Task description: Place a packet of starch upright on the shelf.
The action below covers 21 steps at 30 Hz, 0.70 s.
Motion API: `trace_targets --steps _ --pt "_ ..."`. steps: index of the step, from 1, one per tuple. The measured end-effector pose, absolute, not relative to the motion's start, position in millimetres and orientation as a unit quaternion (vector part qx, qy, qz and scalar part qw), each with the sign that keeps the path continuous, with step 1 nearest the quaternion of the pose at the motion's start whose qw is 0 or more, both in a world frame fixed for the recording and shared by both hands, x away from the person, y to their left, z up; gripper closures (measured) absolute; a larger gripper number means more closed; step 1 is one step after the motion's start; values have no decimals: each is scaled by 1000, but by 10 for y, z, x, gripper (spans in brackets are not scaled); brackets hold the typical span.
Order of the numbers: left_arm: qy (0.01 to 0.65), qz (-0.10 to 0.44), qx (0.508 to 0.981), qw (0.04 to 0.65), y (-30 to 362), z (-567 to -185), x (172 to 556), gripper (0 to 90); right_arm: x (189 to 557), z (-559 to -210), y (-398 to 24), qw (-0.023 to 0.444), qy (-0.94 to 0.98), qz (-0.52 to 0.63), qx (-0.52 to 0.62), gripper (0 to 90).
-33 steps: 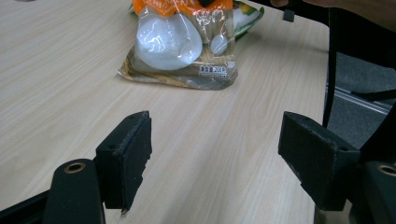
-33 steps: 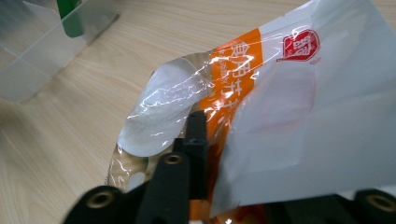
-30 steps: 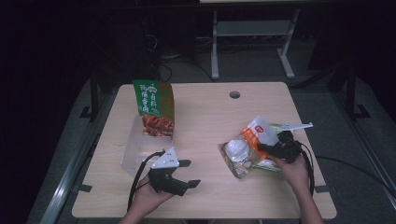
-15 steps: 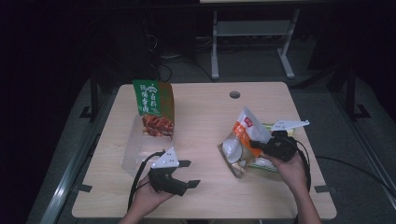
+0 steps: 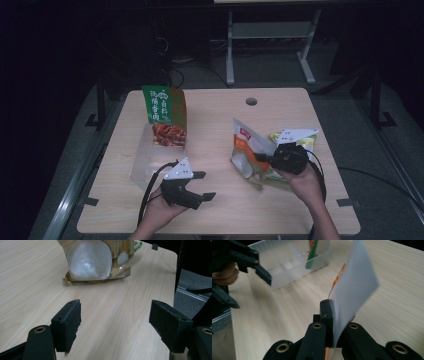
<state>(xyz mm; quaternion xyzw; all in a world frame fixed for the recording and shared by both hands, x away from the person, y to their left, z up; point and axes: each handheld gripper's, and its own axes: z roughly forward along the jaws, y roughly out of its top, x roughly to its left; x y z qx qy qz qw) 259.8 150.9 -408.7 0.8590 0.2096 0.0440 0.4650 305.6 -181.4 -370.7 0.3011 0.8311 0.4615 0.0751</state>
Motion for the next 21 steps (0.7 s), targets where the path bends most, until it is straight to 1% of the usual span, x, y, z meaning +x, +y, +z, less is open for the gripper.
trace_targets --steps 8,15,19,21 --pt "214 44 857 467 1482 -4102 2626 253 2954 -3657 -1697 59 841 473 256 896" --pt "224 55 855 464 1450 -4118 2638 210 2871 -3637 -1531 30 854 481 197 896" --pt "243 60 856 452 1428 -4138 2649 213 2840 -3646 -1462 9 858 488 162 895" --pt "241 59 860 446 1420 -4149 2661 229 2827 -3661 -1450 5 859 490 150 895"
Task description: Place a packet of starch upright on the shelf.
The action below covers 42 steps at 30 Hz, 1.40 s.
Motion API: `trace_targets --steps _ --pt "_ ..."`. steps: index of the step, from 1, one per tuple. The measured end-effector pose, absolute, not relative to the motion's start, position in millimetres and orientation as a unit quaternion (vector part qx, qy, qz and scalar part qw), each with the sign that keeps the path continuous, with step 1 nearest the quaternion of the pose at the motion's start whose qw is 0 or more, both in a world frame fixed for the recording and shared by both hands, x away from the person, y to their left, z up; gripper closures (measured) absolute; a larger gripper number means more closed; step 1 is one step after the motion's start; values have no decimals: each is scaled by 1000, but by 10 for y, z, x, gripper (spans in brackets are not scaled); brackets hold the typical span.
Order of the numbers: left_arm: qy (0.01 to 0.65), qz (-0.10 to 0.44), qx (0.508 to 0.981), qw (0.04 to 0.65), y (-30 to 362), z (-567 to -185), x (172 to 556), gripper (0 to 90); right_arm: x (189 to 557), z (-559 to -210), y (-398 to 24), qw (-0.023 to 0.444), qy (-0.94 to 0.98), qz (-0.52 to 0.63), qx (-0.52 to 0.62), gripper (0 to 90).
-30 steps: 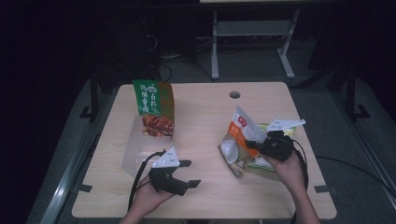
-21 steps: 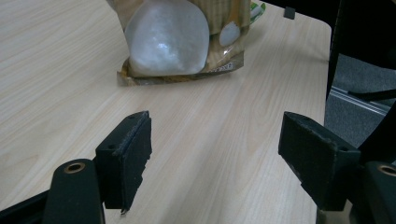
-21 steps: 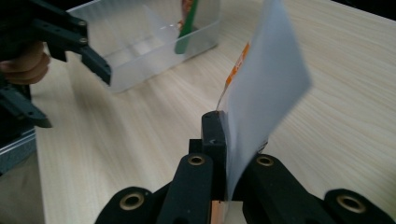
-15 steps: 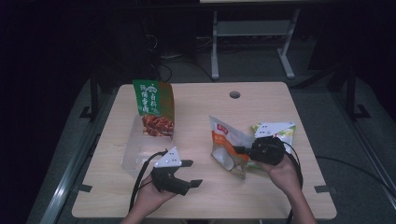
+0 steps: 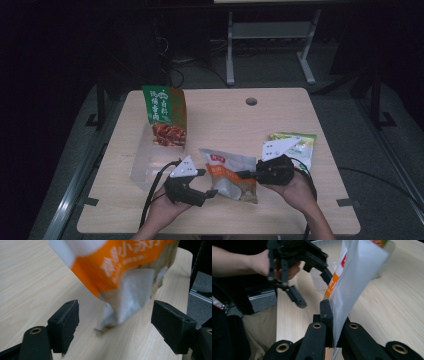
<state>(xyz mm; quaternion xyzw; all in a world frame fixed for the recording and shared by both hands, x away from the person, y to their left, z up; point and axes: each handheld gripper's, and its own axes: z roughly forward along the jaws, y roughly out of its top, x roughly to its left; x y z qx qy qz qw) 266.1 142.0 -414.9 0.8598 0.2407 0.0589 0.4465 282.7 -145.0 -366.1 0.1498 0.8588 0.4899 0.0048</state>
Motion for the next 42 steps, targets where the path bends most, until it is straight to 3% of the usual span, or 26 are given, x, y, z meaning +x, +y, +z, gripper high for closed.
trace_targets --steps 4,12,17,19,28,36,39,42 --pt "237 47 859 451 1393 -4156 2668 305 2817 -3719 -1432 -12 860 495 126 895" --pt "245 33 852 462 1418 -4175 2670 671 2823 -3725 -1402 -12 862 493 116 893" --pt "240 34 850 468 1418 -4171 2650 772 2829 -3725 -1396 -7 862 493 119 892" --pt "234 37 849 472 1405 -4161 2626 872 2840 -3725 -1401 -4 862 492 122 892" --pt "237 61 848 469 1387 -4155 2584 894 2878 -3750 -1410 1 858 491 150 883" --pt "242 69 846 469 1390 -4162 2560 893 2933 -3871 -1445 -10 857 478 190 769" --pt "241 70 847 468 1395 -4161 2558 893 2943 -3939 -1411 -19 860 467 206 681" --pt "241 69 847 468 1398 -4161 2557 892 2938 -3992 -1349 -27 860 466 205 712"
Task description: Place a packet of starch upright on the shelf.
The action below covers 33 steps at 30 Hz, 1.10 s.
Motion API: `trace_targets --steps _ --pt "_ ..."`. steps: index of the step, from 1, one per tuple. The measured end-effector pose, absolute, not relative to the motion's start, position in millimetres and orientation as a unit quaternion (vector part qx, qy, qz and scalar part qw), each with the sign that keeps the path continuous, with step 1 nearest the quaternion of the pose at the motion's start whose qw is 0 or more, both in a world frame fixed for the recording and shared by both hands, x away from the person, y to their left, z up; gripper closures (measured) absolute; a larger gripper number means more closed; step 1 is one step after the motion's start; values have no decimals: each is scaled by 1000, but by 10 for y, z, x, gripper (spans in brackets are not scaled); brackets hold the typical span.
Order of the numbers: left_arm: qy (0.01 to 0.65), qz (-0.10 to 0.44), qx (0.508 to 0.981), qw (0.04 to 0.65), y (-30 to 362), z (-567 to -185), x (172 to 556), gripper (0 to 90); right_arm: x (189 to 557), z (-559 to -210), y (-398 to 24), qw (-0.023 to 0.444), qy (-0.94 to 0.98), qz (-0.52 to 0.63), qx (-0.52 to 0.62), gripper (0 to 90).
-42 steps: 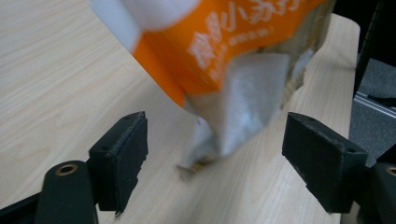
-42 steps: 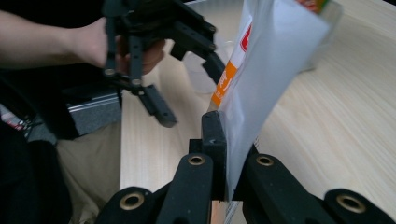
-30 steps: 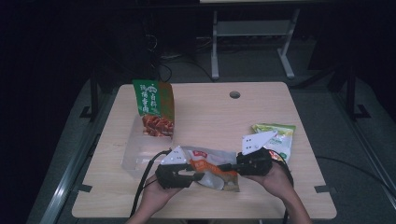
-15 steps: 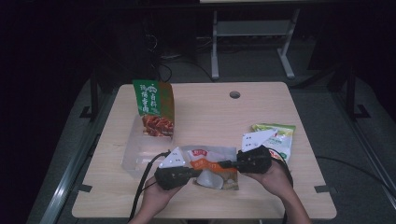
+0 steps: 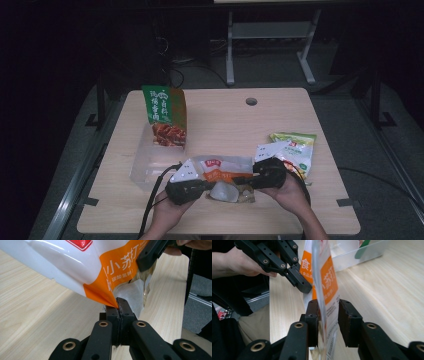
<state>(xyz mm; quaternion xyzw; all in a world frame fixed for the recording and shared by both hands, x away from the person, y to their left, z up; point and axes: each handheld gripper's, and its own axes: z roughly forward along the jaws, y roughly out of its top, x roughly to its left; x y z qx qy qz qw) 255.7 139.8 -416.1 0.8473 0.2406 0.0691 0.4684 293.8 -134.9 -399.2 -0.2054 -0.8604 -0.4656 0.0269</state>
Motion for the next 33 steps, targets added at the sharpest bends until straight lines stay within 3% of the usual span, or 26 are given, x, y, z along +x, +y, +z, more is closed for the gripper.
trace_targets --steps 3,6,13,33 --pt "242 70 847 468 1406 -4161 2556 886 2922 -3988 -1297 28 -863 -468 -190 838" --pt "249 61 845 469 1425 -4163 2565 838 2905 -3981 -1283 19 -864 -466 -191 890" --pt "246 63 851 460 1459 -4133 2548 710 2901 -3964 -1318 17 -860 -471 -197 894" --pt "241 64 847 470 1588 -4020 2395 540 3009 -3712 -1439 -21 -852 -477 -215 896"
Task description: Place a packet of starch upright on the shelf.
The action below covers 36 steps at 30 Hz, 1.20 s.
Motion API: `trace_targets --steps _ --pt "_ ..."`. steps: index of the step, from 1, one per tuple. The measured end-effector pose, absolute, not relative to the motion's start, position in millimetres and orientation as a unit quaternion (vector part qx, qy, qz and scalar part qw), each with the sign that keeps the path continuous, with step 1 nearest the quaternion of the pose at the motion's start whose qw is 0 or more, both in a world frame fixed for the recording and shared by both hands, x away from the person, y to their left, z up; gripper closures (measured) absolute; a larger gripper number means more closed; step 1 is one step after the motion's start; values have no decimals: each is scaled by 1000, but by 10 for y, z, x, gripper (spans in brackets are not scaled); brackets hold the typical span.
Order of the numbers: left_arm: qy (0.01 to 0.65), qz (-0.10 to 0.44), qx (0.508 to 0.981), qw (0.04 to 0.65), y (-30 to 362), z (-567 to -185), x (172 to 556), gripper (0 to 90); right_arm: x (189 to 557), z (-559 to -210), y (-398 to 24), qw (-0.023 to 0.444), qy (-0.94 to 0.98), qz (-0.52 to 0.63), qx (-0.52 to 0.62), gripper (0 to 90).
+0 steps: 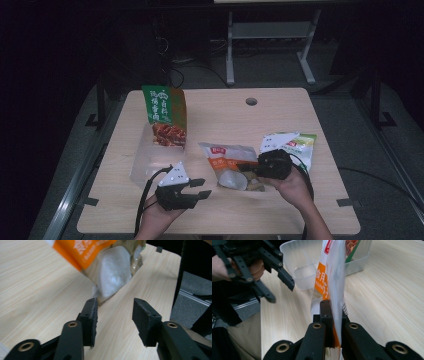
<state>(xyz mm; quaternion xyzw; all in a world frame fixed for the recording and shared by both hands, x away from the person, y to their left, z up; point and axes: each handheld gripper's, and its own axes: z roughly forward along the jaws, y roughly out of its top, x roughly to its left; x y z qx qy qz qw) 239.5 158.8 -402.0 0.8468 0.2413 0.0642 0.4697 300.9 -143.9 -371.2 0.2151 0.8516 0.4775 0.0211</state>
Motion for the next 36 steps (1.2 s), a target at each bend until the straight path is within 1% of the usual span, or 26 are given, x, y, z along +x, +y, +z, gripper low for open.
trace_targets --steps 7,14,18,22,28,36 --pt "226 64 857 459 1638 -4007 2336 481 3146 -3525 -1318 23 854 476 209 896" --pt "225 61 854 464 1677 -4056 2266 466 3285 -3354 -1198 29 845 492 207 896" --pt "219 61 855 466 1668 -4055 2259 427 3355 -3275 -1061 26 847 493 197 896" --pt "211 59 859 463 1654 -4083 2246 409 3416 -3181 -915 21 849 494 188 896" --pt "210 57 858 465 1644 -4095 2226 398 3532 -3066 -689 26 845 505 174 896" --pt "212 58 859 463 1677 -4090 2228 378 3667 -2994 -342 13 842 512 168 896"
